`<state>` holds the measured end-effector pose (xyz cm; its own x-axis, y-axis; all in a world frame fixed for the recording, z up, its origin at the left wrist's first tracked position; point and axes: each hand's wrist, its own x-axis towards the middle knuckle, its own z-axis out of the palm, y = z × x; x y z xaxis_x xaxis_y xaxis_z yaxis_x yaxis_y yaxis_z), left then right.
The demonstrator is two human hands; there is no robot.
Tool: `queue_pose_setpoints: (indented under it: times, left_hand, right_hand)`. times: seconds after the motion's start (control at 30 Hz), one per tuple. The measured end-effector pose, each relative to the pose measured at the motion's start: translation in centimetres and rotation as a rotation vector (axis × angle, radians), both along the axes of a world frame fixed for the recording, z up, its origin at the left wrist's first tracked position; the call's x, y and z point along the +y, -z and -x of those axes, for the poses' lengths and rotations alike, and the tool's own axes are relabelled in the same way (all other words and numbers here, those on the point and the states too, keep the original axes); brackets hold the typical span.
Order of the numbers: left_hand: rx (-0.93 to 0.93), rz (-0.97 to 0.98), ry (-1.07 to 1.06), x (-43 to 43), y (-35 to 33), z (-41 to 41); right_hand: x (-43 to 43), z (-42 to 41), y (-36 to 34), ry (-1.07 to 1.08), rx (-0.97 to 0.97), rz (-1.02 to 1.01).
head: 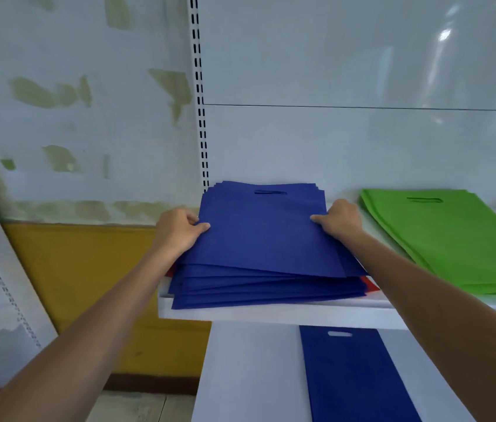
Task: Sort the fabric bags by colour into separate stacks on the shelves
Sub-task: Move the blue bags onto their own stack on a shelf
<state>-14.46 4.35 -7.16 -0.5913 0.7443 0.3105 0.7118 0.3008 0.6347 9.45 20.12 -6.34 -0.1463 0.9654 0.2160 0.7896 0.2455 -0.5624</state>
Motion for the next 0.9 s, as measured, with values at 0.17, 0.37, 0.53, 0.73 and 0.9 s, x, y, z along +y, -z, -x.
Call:
queue_pose_setpoints:
  times: [0.17, 0.37, 0.53, 0.73, 0.9]
  left_hand:
    - [0.067, -0.031, 0.027, 0.7, -0.1, -0.5]
    - [0.071, -0.073, 0.028, 0.0, -0.7, -1.1]
    - [0.231, -0.151, 0.087, -1.1, -2.5, -4.4]
    - [0.250, -0.183, 0.191, -2.5, -3.4, -12.4]
    - [0.198, -0.219, 0.348, -3.4, -3.8, -21.5]
  right_hand:
    - [-0.1, 1.0, -0.3, 0.063, 0.031, -0.093]
    - [-2.0, -0.1, -1.5, 0.005, -0.013, -0.356]
    - [-3.7, -3.6, -3.1, -0.078, 0.144, -0.433]
    - [-6.9, -12.1, -4.1, 0.014, 0.113, -0.495]
    - [-9.9, -22.3, -4.3, 0.088, 0.091, -0.472]
